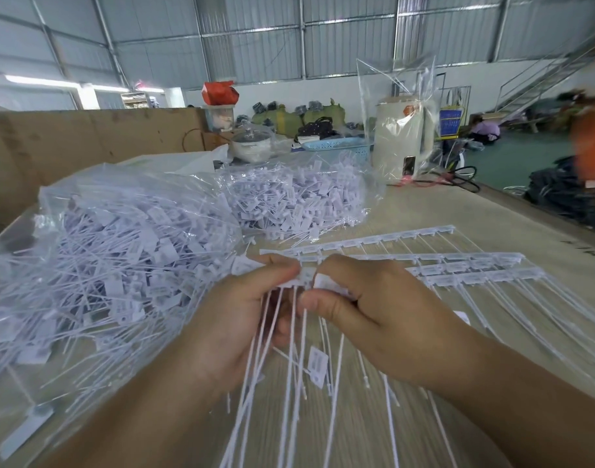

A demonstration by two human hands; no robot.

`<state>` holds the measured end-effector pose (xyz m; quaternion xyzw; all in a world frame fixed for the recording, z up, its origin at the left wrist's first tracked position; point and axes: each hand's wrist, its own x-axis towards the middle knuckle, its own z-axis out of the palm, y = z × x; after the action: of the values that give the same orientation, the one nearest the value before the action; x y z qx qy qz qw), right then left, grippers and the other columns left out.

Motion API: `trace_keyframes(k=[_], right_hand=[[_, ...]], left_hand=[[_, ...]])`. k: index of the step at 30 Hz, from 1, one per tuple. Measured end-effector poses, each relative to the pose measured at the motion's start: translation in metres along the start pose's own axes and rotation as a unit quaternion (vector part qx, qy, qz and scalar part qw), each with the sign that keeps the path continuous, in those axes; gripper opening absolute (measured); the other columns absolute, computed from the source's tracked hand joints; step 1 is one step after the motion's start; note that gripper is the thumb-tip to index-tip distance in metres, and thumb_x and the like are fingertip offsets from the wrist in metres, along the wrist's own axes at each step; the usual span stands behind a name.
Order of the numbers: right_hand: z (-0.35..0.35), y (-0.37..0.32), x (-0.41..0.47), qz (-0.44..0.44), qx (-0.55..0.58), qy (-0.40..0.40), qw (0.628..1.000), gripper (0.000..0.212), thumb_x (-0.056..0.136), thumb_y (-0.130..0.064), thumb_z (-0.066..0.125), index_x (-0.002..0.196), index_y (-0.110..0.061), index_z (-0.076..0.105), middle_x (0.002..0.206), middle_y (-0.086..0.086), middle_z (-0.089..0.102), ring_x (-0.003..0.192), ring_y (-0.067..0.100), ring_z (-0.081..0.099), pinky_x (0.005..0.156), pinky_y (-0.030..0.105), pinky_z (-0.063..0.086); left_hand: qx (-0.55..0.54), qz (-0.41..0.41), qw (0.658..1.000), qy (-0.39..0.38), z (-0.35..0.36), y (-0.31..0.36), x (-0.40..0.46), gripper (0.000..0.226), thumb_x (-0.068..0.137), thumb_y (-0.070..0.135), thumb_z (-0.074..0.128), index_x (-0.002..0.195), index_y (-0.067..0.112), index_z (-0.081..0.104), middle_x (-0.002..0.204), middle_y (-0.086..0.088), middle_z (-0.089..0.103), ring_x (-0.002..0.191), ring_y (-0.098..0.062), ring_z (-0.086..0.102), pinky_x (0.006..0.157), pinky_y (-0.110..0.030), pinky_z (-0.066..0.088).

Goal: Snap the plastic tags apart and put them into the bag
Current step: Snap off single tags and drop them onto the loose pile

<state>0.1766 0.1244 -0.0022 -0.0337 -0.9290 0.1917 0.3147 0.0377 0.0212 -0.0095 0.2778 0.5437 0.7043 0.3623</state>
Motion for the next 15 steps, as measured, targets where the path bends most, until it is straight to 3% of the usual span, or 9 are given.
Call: trace_keyframes(k=[4, 8, 12, 15], right_hand=[[0.002, 0.004, 0.000, 0.018, 0.017, -0.005, 1.000, 0.022, 0.092, -0.054, 0.048, 0.089, -0.033, 0.041, 0.053, -0.009, 0.046, 0.049, 0.009, 0.046, 0.044, 0.025, 0.030], [0.001, 0.007, 0.001, 0.024, 0.043, 0.001, 0.999, 0.020, 0.094, -0.046, 0.053, 0.083, -0.033, 0.042, 0.059, -0.012, 0.054, 0.052, 0.007, 0.049, 0.047, 0.022, 0.034], [0.005, 0.003, 0.001, 0.019, 0.051, 0.006, 0.999, 0.020, 0.091, -0.049, 0.051, 0.085, -0.030, 0.047, 0.066, -0.004, 0.063, 0.058, 0.011, 0.057, 0.054, 0.038, 0.045], [0.007, 0.003, 0.001, 0.011, 0.044, 0.027, 0.999, 0.020, 0.090, -0.047, 0.053, 0.085, -0.028, 0.048, 0.060, -0.009, 0.058, 0.056, 0.006, 0.056, 0.050, 0.026, 0.043]], left_hand=[[0.029, 0.036, 0.998, -0.044, -0.004, 0.002, 0.003, 0.014, 0.053, 0.026, 0.075, 0.062, 0.020, 0.068, 0.051, -0.009, 0.056, 0.032, -0.013, 0.046, 0.033, -0.017, 0.037], [0.062, 0.041, 0.992, -0.103, -0.002, -0.004, 0.006, 0.009, 0.065, 0.018, 0.073, 0.063, 0.019, 0.064, 0.051, -0.013, 0.057, 0.035, -0.017, 0.049, 0.036, -0.019, 0.038], [0.036, -0.001, 0.989, -0.144, 0.003, -0.007, 0.007, 0.001, 0.064, 0.019, 0.068, 0.064, 0.020, 0.069, 0.060, -0.014, 0.060, 0.046, -0.020, 0.055, 0.044, -0.023, 0.045], [0.027, -0.005, 0.989, -0.144, 0.004, -0.007, 0.010, 0.009, 0.064, 0.014, 0.068, 0.058, 0.022, 0.069, 0.058, -0.007, 0.061, 0.047, -0.015, 0.059, 0.042, -0.022, 0.048]])
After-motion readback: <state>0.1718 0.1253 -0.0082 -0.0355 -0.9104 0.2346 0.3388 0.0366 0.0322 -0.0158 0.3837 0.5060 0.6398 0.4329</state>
